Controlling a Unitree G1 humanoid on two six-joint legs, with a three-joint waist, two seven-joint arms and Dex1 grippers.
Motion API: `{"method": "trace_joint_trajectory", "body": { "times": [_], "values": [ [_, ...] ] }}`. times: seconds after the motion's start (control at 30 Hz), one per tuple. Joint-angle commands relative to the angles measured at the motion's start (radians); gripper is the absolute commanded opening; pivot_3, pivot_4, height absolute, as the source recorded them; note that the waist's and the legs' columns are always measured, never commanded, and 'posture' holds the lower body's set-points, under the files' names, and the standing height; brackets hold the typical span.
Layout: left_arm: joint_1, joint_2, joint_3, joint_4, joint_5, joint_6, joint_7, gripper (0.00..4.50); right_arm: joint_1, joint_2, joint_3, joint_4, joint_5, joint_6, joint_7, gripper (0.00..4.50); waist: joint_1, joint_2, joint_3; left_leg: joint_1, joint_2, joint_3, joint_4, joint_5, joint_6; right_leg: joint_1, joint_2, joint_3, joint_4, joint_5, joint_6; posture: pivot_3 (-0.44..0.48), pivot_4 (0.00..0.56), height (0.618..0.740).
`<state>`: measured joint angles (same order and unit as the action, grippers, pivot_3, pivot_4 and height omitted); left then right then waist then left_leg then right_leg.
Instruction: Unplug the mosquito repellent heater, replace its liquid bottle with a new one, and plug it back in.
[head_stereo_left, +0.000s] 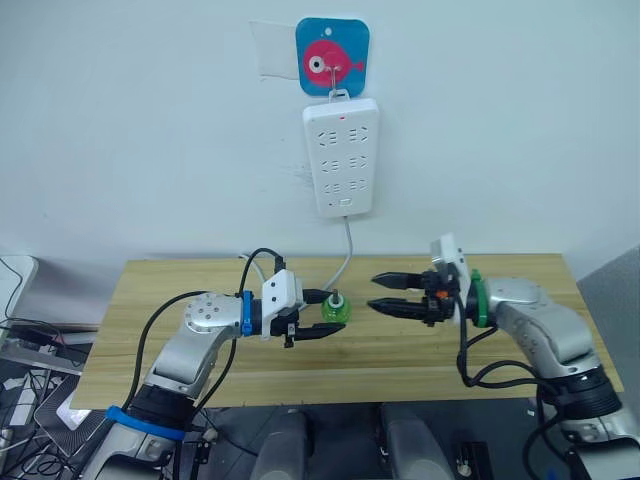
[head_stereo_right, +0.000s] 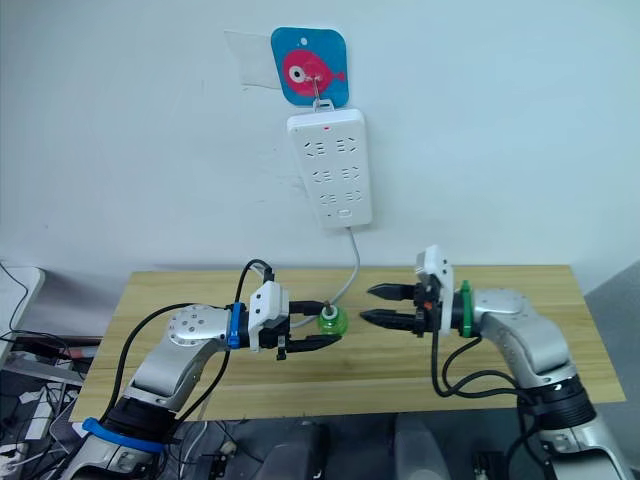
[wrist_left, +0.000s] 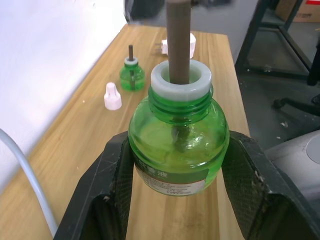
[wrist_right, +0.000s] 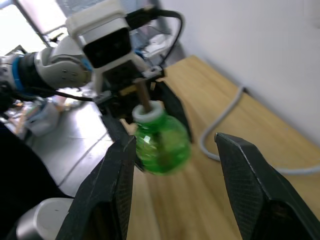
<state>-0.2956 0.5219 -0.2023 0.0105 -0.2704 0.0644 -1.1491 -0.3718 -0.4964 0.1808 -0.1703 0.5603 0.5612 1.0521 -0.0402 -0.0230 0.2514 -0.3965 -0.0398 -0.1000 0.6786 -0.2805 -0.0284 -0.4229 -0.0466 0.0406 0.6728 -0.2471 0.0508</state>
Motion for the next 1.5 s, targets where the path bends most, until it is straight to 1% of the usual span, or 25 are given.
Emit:
{"method": "trace_joint_trajectory", "body": {
  "times": [0.03, 0.17, 0.33, 0.5, 0.63, 0.67, 0.7, 0.77, 0.8, 0.87, 0.9, 1.03, 1.1, 1.17, 1.23, 1.3, 1.37, 1.43, 1.5],
  "values": [
    [-0.012, -0.001, 0.003, -0.020, -0.010, -0.012, -0.012, 2.19, -0.022, 0.028, 0.013, -0.029, -0.005, -0.002, -0.016, 2.60, 0.003, 0.000, 0.000, 0.000, 0.000, 0.000, 0.000, 0.000, 0.000, 0.000, -0.001, 0.000, 0.000, 0.000, 0.000, -0.023, 0.205, 0.740],
    [-0.013, 0.001, 0.002, -0.027, -0.012, -0.008, -0.016, 2.19, -0.028, 0.052, 0.024, 0.002, -0.026, -0.027, -0.008, 2.60, 0.007, 0.000, 0.000, 0.000, -0.001, 0.000, 0.000, 0.000, 0.000, 0.000, -0.001, 0.000, 0.000, 0.000, 0.000, -0.023, 0.205, 0.740],
    [-0.026, -0.003, 0.002, -0.025, -0.011, -0.003, -0.021, 2.19, -0.033, 0.082, 0.070, 0.056, -0.073, -0.087, 0.025, 2.60, 0.008, 0.000, 0.000, 0.000, -0.001, 0.000, 0.000, 0.000, 0.000, 0.000, -0.001, 0.000, 0.000, 0.000, 0.000, -0.011, 0.207, 0.740],
    [-0.034, -0.007, 0.000, -0.025, -0.012, 0.000, -0.022, 2.19, -0.047, 0.121, 0.095, 0.109, -0.123, -0.149, 0.021, 2.60, 0.007, 0.000, 0.000, 0.000, -0.001, 0.000, 0.000, 0.000, 0.000, 0.000, 0.000, 0.000, 0.000, 0.000, 0.000, -0.007, 0.205, 0.740],
    [-0.037, -0.011, 0.003, -0.027, -0.020, 0.013, -0.019, 2.19, -0.049, 0.133, 0.097, 0.116, -0.137, -0.166, 0.025, 2.60, 0.007, 0.000, 0.000, 0.000, -0.001, 0.000, 0.000, 0.000, 0.000, 0.000, 0.000, 0.000, 0.000, 0.000, 0.000, -0.006, 0.202, 0.740],
    [-0.038, -0.013, 0.005, -0.028, -0.022, 0.018, -0.018, 2.19, -0.049, 0.133, 0.096, 0.115, -0.139, -0.169, 0.029, 2.21, 0.008, 0.000, 0.000, 0.000, -0.001, 0.000, 0.000, 0.000, 0.000, 0.000, 0.000, 0.000, 0.000, 0.000, 0.000, -0.006, 0.201, 0.740],
    [-0.039, -0.015, 0.007, -0.029, -0.026, 0.024, -0.017, 2.19, -0.049, 0.134, 0.093, 0.112, -0.138, -0.168, 0.031, 2.05, 0.008, 0.000, 0.000, 0.000, -0.001, 0.000, 0.000, 0.000, 0.000, 0.000, 0.000, 0.000, 0.000, 0.000, 0.000, -0.006, 0.199, 0.740],
    [-0.039, -0.018, 0.009, -0.033, -0.030, 0.033, -0.017, 2.19, -0.051, 0.136, 0.088, 0.103, -0.138, -0.170, 0.028, 1.48, 0.008, 0.000, 0.000, 0.000, -0.001, 0.000, 0.000, 0.000, 0.000, 0.000, 0.000, 0.000, 0.000, 0.000, 0.000, -0.008, 0.196, 0.740],
    [-0.038, -0.019, 0.010, -0.037, -0.035, 0.046, -0.017, 2.19, -0.053, 0.139, 0.084, 0.098, -0.137, -0.172, 0.024, 1.35, 0.007, 0.000, 0.000, 0.000, -0.001, 0.000, 0.000, 0.000, 0.000, 0.000, 0.000, 0.000, 0.000, 0.000, 0.000, -0.008, 0.196, 0.740],
    [-0.038, -0.021, 0.011, -0.039, -0.040, 0.063, -0.018, 2.19, -0.057, 0.147, 0.076, 0.092, -0.132, -0.172, 0.016, 0.92, 0.007, 0.000, 0.000, 0.000, -0.001, 0.000, 0.000, 0.000, 0.000, -0.001, 0.000, 0.000, 0.001, 0.000, 0.000, -0.011, 0.192, 0.740],
    [-0.039, -0.023, 0.011, -0.039, -0.040, 0.066, -0.018, 2.19, -0.059, 0.149, 0.072, 0.087, -0.128, -0.168, 0.013, 0.84, 0.007, 0.000, 0.000, 0.000, -0.001, 0.000, 0.000, 0.000, -0.001, -0.001, 0.000, 0.000, 0.001, 0.000, 0.000, -0.013, 0.189, 0.740],
    [-0.038, -0.029, 0.018, -0.043, -0.052, 0.094, -0.021, 2.19, -0.057, 0.154, 0.051, 0.057, -0.099, -0.130, 0.000, 0.84, 0.007, 0.000, 0.000, 0.000, -0.001, 0.000, 0.000, 0.000, -0.001, -0.001, 0.000, 0.000, 0.001, 0.000, 0.000, -0.016, 0.184, 0.740],
    [-0.037, -0.036, 0.036, -0.050, -0.079, 0.124, -0.014, 2.91, -0.054, 0.157, 0.029, 0.040, -0.074, -0.091, -0.018, 0.84, 0.007, 0.000, 0.000, 0.000, -0.001, 0.000, 0.000, 0.000, -0.001, -0.001, 0.000, 0.000, 0.001, 0.000, 0.000, -0.019, 0.181, 0.740],
    [-0.033, -0.039, 0.053, -0.058, -0.092, 0.136, 0.001, 3.47, -0.047, 0.162, -0.005, 0.023, -0.038, -0.038, -0.051, 0.84, 0.007, 0.000, -0.001, 0.000, -0.001, 0.000, 0.000, 0.001, -0.001, -0.001, -0.001, 0.000, 0.001, 0.000, 0.000, -0.022, 0.180, 0.740],
    [-0.020, -0.045, 0.074, -0.067, -0.099, 0.130, 0.026, 4.05, -0.039, 0.172, -0.061, 0.007, 0.031, 0.058, -0.106, 0.84, 0.007, 0.000, -0.001, 0.000, -0.001, 0.000, 0.000, 0.001, -0.001, -0.001, -0.001, 0.000, 0.001, 0.000, 0.000, -0.023, 0.179, 0.740],
    [0.002, -0.061, 0.096, -0.089, -0.111, 0.123, 0.061, 4.50, -0.036, 0.196, -0.135, -0.002, 0.123, 0.170, -0.187, 0.84, 0.008, 0.000, -0.001, 0.000, -0.001, 0.000, 0.000, 0.001, -0.002, -0.001, -0.002, 0.000, 0.001, 0.000, 0.000, -0.026, 0.177, 0.740],
    [0.027, -0.090, 0.109, -0.125, -0.114, 0.106, 0.108, 4.50, -0.034, 0.222, -0.205, -0.008, 0.209, 0.267, -0.266, 0.84, 0.008, 0.001, -0.002, 0.000, -0.001, 0.000, 0.000, 0.001, -0.002, -0.001, -0.002, 0.000, 0.001, 0.000, 0.000, -0.026, 0.176, 0.740],
    [0.052, -0.140, 0.123, -0.168, -0.111, 0.083, 0.181, 4.50, -0.037, 0.260, -0.282, 0.003, 0.299, 0.355, -0.362, 0.84, 0.008, 0.001, -0.003, 0.000, -0.001, 0.000, 0.000, 0.001, -0.002, -0.001, -0.003, 0.000, 0.000, 0.000, 0.000, -0.026, 0.176, 0.740],
    [0.081, -0.209, 0.130, -0.217, -0.120, 0.081, 0.263, 4.50, -0.048, 0.315, -0.371, 0.033, 0.405, 0.433, -0.480, 0.84, 0.009, 0.000, -0.004, -0.001, -0.001, 0.000, 0.000, 0.001, -0.001, -0.001, -0.003, 0.000, 0.000, 0.000, 0.000, -0.023, 0.177, 0.740]
  ]
}}
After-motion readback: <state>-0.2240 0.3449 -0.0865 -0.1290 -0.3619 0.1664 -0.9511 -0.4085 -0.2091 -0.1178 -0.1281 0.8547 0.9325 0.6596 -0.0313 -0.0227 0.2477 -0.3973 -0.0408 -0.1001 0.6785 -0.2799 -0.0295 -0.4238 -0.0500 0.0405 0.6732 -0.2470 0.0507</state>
